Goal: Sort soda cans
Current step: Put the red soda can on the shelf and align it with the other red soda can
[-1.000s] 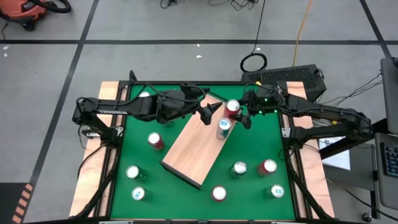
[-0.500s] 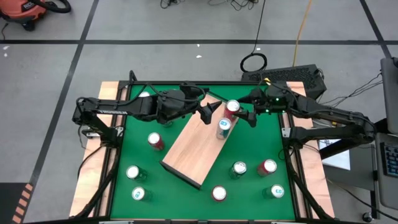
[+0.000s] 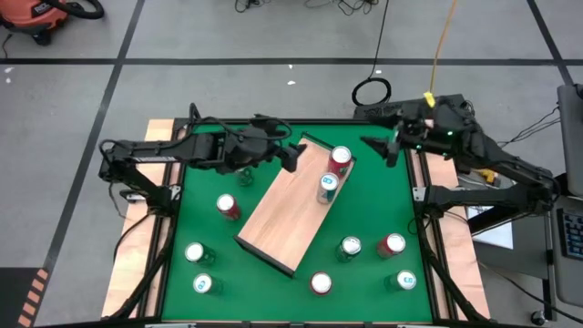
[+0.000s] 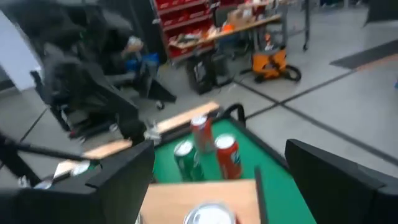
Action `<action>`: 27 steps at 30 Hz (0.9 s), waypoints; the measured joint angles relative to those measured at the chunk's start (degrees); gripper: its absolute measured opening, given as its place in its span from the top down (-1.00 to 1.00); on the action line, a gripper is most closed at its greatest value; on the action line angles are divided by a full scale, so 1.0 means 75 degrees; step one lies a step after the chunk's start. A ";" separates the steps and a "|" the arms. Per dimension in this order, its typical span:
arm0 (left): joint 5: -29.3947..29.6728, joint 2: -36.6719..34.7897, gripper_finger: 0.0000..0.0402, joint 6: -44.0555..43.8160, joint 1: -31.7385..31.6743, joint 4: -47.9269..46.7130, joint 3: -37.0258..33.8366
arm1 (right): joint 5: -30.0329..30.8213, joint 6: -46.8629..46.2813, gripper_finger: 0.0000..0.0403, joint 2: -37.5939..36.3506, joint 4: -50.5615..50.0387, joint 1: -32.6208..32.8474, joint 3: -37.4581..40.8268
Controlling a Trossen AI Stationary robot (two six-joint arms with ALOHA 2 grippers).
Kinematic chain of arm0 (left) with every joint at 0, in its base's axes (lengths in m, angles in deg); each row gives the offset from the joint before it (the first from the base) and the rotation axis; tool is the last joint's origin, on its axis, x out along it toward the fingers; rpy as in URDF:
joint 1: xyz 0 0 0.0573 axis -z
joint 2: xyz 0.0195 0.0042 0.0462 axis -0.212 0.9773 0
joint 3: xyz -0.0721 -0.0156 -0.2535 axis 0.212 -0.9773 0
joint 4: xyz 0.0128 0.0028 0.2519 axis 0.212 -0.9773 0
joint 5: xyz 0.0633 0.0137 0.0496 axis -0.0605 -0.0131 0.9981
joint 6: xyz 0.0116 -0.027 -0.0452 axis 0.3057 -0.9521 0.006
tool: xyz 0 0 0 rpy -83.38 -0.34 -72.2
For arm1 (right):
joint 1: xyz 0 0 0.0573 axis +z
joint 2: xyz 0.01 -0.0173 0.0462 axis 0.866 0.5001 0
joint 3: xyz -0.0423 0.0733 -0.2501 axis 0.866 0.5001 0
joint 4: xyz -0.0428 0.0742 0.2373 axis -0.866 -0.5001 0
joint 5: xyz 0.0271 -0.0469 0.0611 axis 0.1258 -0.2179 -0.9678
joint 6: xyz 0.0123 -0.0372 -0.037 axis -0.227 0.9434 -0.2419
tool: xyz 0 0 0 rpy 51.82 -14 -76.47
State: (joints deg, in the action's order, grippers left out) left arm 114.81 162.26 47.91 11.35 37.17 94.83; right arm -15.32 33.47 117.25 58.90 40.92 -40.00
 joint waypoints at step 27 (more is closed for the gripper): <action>-0.4493 -0.0104 -0.95 0.1101 -0.3273 -0.5274 -0.0003 | 0.0343 -0.1944 -0.75 0.0029 -0.1405 -0.0009 -0.0315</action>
State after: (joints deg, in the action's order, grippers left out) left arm 81.11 161.47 56.17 -13.20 -2.38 94.81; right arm -12.75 18.89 117.46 48.36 40.86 -42.36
